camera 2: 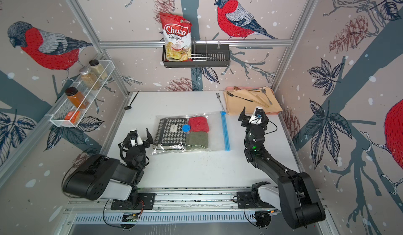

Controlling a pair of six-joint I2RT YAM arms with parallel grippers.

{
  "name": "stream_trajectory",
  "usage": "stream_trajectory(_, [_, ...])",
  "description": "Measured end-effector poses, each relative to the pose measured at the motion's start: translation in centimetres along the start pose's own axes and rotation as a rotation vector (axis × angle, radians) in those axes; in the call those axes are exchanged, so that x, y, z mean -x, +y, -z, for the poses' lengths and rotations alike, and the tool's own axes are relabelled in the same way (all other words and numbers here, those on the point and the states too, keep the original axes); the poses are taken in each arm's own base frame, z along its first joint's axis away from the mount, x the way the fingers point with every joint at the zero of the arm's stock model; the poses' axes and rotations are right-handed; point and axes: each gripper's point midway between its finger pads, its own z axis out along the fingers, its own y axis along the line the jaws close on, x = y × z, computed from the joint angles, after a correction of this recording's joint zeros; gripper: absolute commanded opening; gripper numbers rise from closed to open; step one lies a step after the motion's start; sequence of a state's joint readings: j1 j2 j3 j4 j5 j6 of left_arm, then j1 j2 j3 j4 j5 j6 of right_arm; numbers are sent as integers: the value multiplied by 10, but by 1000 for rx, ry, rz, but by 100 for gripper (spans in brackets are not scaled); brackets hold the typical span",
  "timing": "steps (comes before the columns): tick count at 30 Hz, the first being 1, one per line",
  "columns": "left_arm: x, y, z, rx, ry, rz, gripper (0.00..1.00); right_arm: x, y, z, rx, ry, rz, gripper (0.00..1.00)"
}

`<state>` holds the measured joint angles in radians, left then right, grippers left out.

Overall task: Take the scarf out of the vacuum bag
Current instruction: Adjust the vacuum bag at the center of the board.

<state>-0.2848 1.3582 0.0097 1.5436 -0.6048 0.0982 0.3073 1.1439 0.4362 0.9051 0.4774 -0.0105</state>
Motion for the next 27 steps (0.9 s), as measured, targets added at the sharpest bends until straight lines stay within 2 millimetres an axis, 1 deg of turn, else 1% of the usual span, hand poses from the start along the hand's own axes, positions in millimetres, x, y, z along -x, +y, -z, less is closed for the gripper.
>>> stream_trajectory(1, [21,2,1,22,-57,34,98,4,6,0,-2,15,-11,100])
stream_trajectory(3, [60,8,-2,73,-141,118,98,4,15,-3,-20,70,-43,100])
stream_trajectory(5, [95,8,-12,105,-157,199,99,7,25,-9,-27,129,-72,100])
stream_trajectory(7, [134,-1,-25,78,-133,254,99,17,33,-16,-42,167,-109,100])
stream_trajectory(8, [144,-6,-27,56,-120,273,98,19,32,-18,-67,182,-134,100])
stream_trajectory(9, [148,-8,-28,44,-95,283,98,20,28,-20,-102,208,-166,100])
stream_trajectory(11, [141,-13,-28,22,-31,281,98,19,10,-23,-184,251,-227,100])
stream_trajectory(13, [124,-20,-27,-11,50,264,98,17,-11,-24,-243,275,-279,100])
stream_trajectory(15, [116,-27,-23,-59,93,273,98,10,-22,-23,-250,305,-291,100])
stream_trajectory(16, [115,-29,-21,-78,101,281,98,6,-21,-22,-237,325,-290,100])
stream_trajectory(19, [115,-32,-22,-83,149,307,98,-1,-7,-18,-188,361,-280,100])
stream_trajectory(21, [121,-34,-31,-48,183,314,98,-4,2,-15,-177,364,-261,100])
stream_trajectory(23, [123,-39,-44,-19,218,287,98,-12,8,-12,-171,379,-236,100])
stream_trajectory(25, [114,-52,-55,3,271,234,98,-21,10,-12,-173,399,-201,100])
stream_trajectory(27, [98,-59,-62,30,333,188,98,-25,9,-12,-182,406,-192,100])
